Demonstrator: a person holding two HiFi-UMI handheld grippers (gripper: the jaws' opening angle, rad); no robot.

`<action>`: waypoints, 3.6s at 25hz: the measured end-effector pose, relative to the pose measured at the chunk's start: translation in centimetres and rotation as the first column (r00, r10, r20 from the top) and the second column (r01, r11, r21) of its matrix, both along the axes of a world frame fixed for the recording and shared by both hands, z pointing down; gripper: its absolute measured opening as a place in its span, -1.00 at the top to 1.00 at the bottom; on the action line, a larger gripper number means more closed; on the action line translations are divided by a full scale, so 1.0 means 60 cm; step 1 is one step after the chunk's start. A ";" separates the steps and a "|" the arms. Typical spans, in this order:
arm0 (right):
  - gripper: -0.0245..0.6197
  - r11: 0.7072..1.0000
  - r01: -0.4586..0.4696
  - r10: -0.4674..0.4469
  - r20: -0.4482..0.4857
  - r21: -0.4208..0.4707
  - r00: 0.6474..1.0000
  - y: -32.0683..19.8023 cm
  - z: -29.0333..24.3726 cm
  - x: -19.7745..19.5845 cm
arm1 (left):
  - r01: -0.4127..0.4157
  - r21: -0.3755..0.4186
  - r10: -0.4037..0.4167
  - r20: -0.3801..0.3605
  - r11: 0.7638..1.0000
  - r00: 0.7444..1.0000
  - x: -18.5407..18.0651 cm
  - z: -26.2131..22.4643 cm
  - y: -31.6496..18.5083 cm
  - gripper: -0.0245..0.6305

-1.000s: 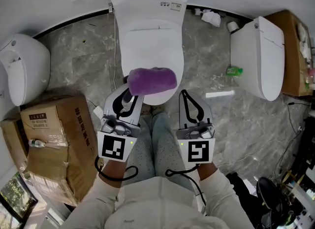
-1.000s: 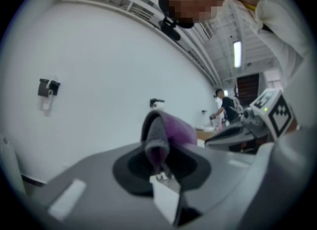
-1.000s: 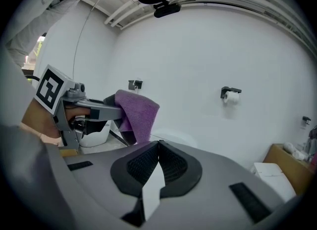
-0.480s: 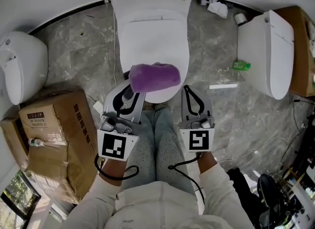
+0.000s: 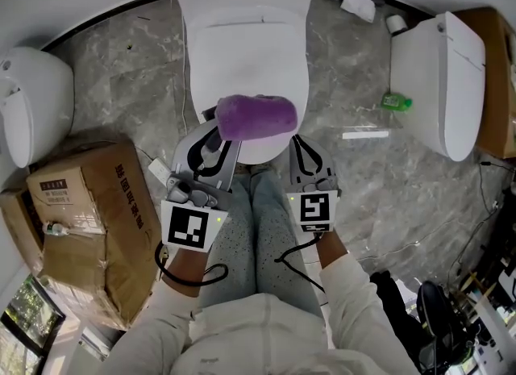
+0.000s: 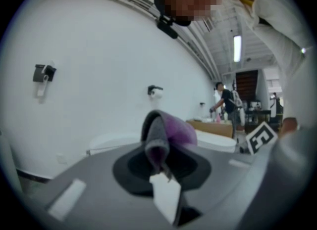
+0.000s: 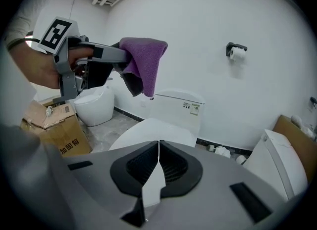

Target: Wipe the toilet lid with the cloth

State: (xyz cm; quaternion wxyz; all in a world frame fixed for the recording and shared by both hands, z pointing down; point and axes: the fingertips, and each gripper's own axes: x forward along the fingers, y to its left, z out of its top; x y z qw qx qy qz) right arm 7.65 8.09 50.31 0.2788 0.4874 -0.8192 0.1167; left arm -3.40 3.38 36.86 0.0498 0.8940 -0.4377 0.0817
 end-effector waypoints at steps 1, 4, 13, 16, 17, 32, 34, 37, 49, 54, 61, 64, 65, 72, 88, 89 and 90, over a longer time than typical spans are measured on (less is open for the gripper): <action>0.88 1.000 -0.003 0.003 0.000 -0.013 1.000 0.001 0.010 0.002 | 0.000 -0.008 0.000 0.005 1.000 1.000 0.002 0.008 0.001 0.75; 0.88 0.998 -0.011 0.012 0.009 -0.058 1.000 0.006 0.039 0.009 | 0.004 -0.030 -0.004 0.011 1.000 1.000 0.009 0.028 0.005 0.75; 0.87 0.984 -0.074 0.090 0.096 -0.162 0.991 0.028 0.114 0.033 | 0.001 -0.055 0.000 0.014 0.999 1.000 0.022 0.071 0.025 0.75; 0.87 0.977 -0.094 0.122 0.139 -0.191 0.983 0.036 0.142 0.035 | -0.002 -0.044 0.003 0.024 0.999 1.000 0.020 0.089 0.028 0.75; 0.87 0.974 -0.103 0.134 0.149 -0.200 0.980 0.039 0.152 0.036 | -0.003 -0.042 0.004 0.027 0.999 1.000 0.020 0.095 0.030 0.75; 0.46 0.884 -0.162 0.294 0.252 -0.440 0.922 0.101 0.298 0.039 | -0.056 -0.048 0.058 0.048 0.997 0.997 0.033 0.157 0.050 0.75; 0.41 0.869 -0.148 0.300 0.266 -0.472 0.916 0.110 0.312 0.032 | -0.064 -0.042 0.066 0.050 0.997 0.997 0.033 0.159 0.050 0.75; 0.37 0.843 -0.146 0.335 0.292 -0.518 0.896 0.117 0.332 0.028 | -0.070 -0.038 0.072 0.056 0.997 0.996 0.033 0.162 0.050 0.75; 0.32 0.741 -0.171 0.511 0.380 -0.649 0.771 0.115 0.359 0.022 | -0.065 -0.031 0.066 0.054 0.997 0.996 0.026 0.168 0.035 0.75; 0.33 0.686 -0.204 0.621 0.415 -0.699 0.665 0.111 0.354 0.028 | -0.079 -0.039 0.081 0.055 0.996 0.995 0.029 0.169 0.032 0.75; 0.47 0.619 -0.261 0.735 0.430 -0.741 0.524 0.107 0.336 0.040 | -0.098 -0.033 0.099 0.050 0.995 0.994 0.038 0.157 0.032 0.75; 0.47 0.616 -0.249 0.756 0.470 -0.747 0.456 0.103 0.313 0.041 | -0.099 -0.035 0.100 0.043 0.994 0.994 0.036 0.149 0.032 0.75; 0.47 0.618 -0.245 0.759 0.484 -0.747 0.436 0.102 0.304 0.041 | -0.097 -0.037 0.098 0.036 0.995 0.994 0.036 0.145 0.032 0.75; 0.62 0.625 -0.259 0.769 0.526 -0.736 0.364 0.091 0.237 0.047 | -0.095 -0.028 0.095 0.006 0.995 0.995 0.038 0.100 0.031 0.75; 0.62 0.603 -0.266 0.782 0.491 -0.752 0.384 0.023 0.078 0.046 | -0.031 -0.025 0.030 -0.004 0.999 1.000 0.009 -0.016 0.020 0.75; 0.62 0.601 -0.266 0.783 0.489 -0.754 0.384 0.017 0.069 0.046 | -0.025 -0.020 0.025 -0.003 0.999 1.000 0.007 -0.024 0.017 0.75; 0.62 0.599 -0.266 0.784 0.486 -0.755 0.385 0.012 0.059 0.047 | -0.020 -0.014 0.020 -0.003 1.000 1.000 0.005 -0.032 0.015 0.75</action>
